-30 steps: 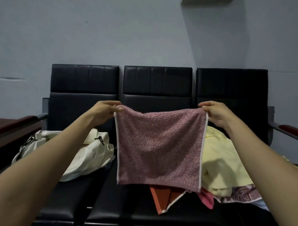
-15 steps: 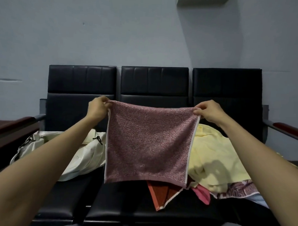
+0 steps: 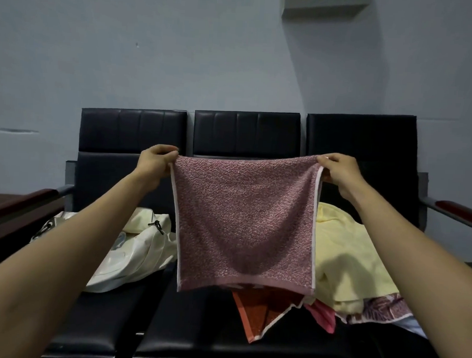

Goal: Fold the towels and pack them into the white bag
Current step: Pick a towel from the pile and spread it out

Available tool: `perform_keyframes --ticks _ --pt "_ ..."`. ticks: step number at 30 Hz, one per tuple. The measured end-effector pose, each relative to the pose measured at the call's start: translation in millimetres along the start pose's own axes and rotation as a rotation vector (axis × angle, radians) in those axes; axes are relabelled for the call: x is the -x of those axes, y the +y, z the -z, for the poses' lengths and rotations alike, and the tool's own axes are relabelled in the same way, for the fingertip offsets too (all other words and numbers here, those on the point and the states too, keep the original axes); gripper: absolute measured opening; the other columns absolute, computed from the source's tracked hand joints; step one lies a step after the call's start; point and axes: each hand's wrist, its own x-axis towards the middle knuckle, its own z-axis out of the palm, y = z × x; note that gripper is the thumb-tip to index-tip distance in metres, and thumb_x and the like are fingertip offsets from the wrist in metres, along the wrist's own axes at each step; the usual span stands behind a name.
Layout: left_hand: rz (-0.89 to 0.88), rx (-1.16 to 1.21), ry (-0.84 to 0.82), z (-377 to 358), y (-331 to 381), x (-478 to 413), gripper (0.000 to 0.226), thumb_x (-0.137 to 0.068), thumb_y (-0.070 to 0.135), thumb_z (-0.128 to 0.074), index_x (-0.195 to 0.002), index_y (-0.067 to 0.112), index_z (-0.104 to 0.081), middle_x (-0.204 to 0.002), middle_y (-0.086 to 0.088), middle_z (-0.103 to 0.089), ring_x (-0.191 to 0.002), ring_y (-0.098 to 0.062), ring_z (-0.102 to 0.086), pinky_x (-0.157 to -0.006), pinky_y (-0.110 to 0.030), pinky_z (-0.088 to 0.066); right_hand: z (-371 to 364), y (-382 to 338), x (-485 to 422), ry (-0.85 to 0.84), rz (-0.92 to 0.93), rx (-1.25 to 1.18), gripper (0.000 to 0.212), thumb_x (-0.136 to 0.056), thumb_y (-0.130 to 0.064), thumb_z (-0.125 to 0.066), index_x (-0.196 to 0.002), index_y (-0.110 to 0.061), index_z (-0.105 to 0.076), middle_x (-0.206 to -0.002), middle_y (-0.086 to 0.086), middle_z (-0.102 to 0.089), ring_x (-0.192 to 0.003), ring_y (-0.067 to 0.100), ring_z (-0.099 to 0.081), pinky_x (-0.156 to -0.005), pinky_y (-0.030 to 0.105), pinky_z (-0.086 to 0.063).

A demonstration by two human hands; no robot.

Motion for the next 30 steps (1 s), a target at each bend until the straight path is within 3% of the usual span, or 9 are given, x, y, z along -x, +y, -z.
perform_keyframes --ticks 3,6,8,12,16,19,22,24,30 --pt "0.055 0.024 -0.099 2 -5 -3 0.025 -0.093 -0.001 -0.056 -0.118 -0.001 -0.06 -0.092 -0.007 -0.063 -0.077 -0.013 -0.061 -0.064 -0.019 -0.056 3 11 -5 -0.056 -0.011 0.053 0.018 -0.092 -0.004 -0.059 -0.108 0.0 -0.066 -0.088 0.006 -0.064 -0.086 0.019 -0.062 -0.072 0.025 -0.054" --pt "-0.009 -0.068 -0.083 0 -13 -12 0.034 -0.084 -0.004 -0.066 -0.118 -0.003 -0.062 -0.095 -0.008 -0.065 -0.086 -0.018 -0.063 -0.083 -0.031 -0.055 2 17 -11 -0.099 -0.013 0.096 0.021 -0.087 0.006 -0.061 -0.107 0.001 -0.066 -0.088 0.006 -0.064 -0.089 0.019 -0.063 -0.067 0.019 -0.055" --pt "-0.029 -0.053 -0.05 -3 -16 -16 0.032 -0.084 -0.001 -0.067 -0.115 -0.002 -0.063 -0.095 -0.009 -0.065 -0.087 -0.021 -0.062 -0.088 -0.037 -0.053 0 21 -18 -0.079 0.022 0.177 0.019 -0.085 0.007 -0.063 -0.099 -0.006 -0.069 -0.088 0.004 -0.066 -0.092 0.022 -0.065 -0.075 0.026 -0.057" --pt "0.126 0.177 -0.071 -7 -17 -27 0.029 -0.091 0.009 -0.062 -0.118 -0.003 -0.061 -0.076 -0.004 -0.063 -0.061 -0.009 -0.055 -0.061 -0.02 -0.054 -3 22 -24 -0.042 0.129 0.267 0.019 -0.085 -0.002 -0.066 -0.095 -0.018 -0.067 -0.091 0.0 -0.068 -0.093 0.019 -0.066 -0.086 0.035 -0.055" --pt "0.19 0.153 -0.131 -6 -19 -25 0.032 -0.091 0.001 -0.059 -0.123 0.001 -0.059 -0.087 -0.007 -0.063 -0.046 -0.002 -0.055 -0.049 -0.015 -0.05 -6 16 -18 -0.049 0.12 0.069 0.008 -0.087 -0.009 -0.069 -0.094 -0.011 -0.068 -0.089 0.004 -0.069 -0.093 0.021 -0.067 -0.082 0.03 -0.055" --pt "0.161 0.193 -0.101 -5 -13 -13 0.028 -0.091 0.001 -0.059 -0.117 0.011 -0.062 -0.089 -0.001 -0.065 -0.063 -0.006 -0.063 -0.065 -0.024 -0.056 -1 15 -15 -0.035 0.075 0.111 0.013 -0.087 -0.004 -0.067 -0.098 -0.011 -0.068 -0.092 0.006 -0.069 -0.097 0.025 -0.067 -0.085 0.033 -0.055" --pt "0.108 0.205 -0.065 1 -6 -4 0.032 -0.09 -0.001 -0.06 -0.122 0.003 -0.06 -0.093 -0.003 -0.065 -0.081 -0.013 -0.063 -0.088 -0.031 -0.052 7 8 -6 -0.04 0.107 0.356 0.033 -0.084 -0.004 -0.07 -0.117 -0.007 -0.066 -0.099 0.007 -0.069 -0.099 0.022 -0.065 -0.094 0.036 -0.052" --pt "0.063 0.155 -0.065 5 -1 6 0.036 -0.087 -0.004 -0.062 -0.123 -0.001 -0.059 -0.094 -0.006 -0.065 -0.085 -0.016 -0.063 -0.095 -0.035 -0.05 10 -2 5 -0.032 0.176 0.509 0.029 -0.083 -0.008 -0.072 -0.112 -0.007 -0.069 -0.095 0.006 -0.068 -0.094 0.017 -0.063 -0.088 0.029 -0.049" --pt "-0.178 -0.154 0.006 16 7 16 0.03 -0.081 0.002 -0.072 -0.11 0.004 -0.067 -0.092 0.0 -0.066 -0.091 -0.014 -0.062 -0.083 -0.022 -0.049 16 -28 22 0.041 0.343 0.551 0.014 -0.084 -0.016 -0.072 -0.097 -0.011 -0.069 -0.091 0.001 -0.064 -0.085 0.013 -0.058 -0.063 0.012 -0.037"
